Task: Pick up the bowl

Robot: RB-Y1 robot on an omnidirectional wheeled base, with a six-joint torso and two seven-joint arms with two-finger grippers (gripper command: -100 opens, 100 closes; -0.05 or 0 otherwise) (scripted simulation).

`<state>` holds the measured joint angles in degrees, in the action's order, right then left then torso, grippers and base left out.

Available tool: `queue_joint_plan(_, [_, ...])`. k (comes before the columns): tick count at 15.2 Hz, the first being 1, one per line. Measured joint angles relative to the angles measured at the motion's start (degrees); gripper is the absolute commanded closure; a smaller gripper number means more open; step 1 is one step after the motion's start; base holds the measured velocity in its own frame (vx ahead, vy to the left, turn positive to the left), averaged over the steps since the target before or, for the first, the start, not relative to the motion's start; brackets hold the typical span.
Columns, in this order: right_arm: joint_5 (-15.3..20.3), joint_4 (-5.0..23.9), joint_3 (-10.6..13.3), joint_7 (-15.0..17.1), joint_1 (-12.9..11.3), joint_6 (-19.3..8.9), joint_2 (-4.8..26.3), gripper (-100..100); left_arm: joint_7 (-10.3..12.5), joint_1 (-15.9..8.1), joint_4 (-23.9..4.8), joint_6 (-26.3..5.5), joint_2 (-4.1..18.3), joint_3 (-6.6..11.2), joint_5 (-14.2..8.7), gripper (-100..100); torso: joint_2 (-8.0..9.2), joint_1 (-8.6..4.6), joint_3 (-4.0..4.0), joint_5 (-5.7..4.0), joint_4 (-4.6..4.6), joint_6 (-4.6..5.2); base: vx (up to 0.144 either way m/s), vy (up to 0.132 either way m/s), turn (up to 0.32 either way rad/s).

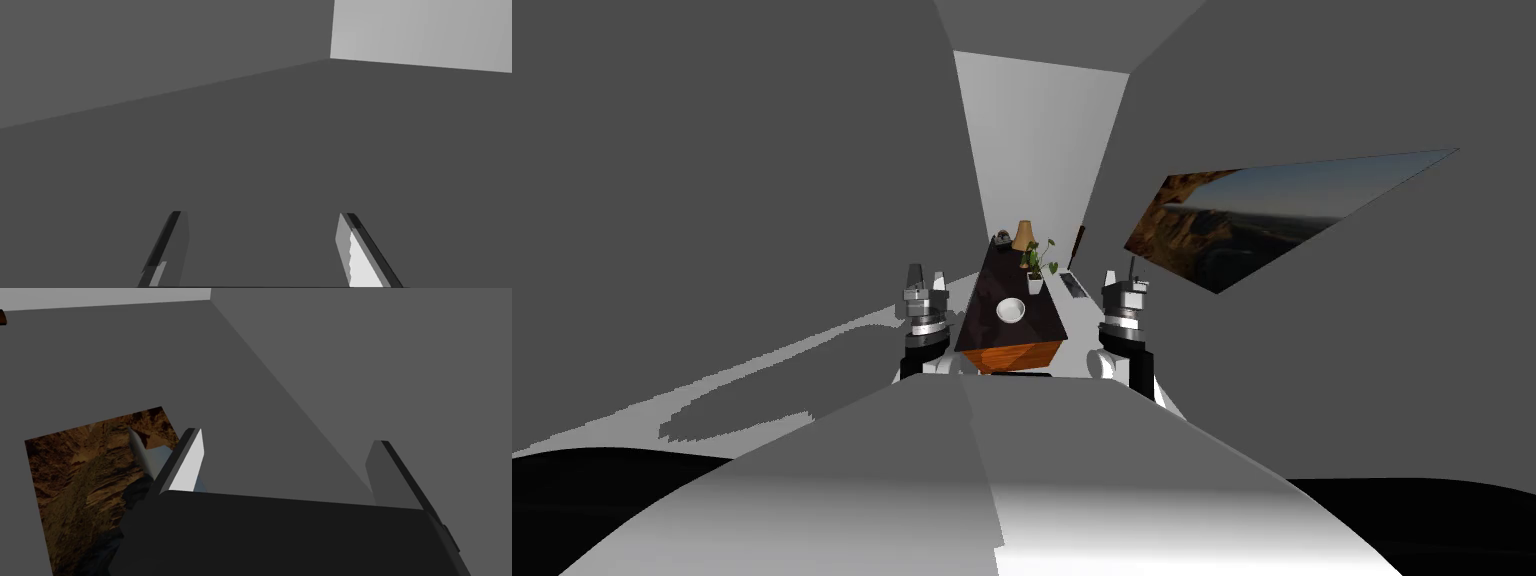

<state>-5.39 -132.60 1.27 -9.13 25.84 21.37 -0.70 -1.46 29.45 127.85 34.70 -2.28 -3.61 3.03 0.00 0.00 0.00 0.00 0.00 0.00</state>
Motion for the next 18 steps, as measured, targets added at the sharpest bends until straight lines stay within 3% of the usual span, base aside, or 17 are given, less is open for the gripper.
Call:
queue_joint_plan(11, [0.0,0.0,0.0,0.0,0.0,0.0,0.0,0,2.4,-0.4,-3.6,-4.8,11.7,-0.1,-2.9,-100,0.04,-0.02,0.02,-0.01,0.01,0.01,-0.008,-0.01,-0.097])
queue_joint_plan(18, [0.0,0.0,0.0,0.0,0.0,0.0,0.0,0,4.9,-1.3,-6.7,-11.8,18.1,-0.42,-5.9,-100,0.04,-0.05,0.02,-0.01,0.01,0.03,-0.009,-0.016,-0.149])
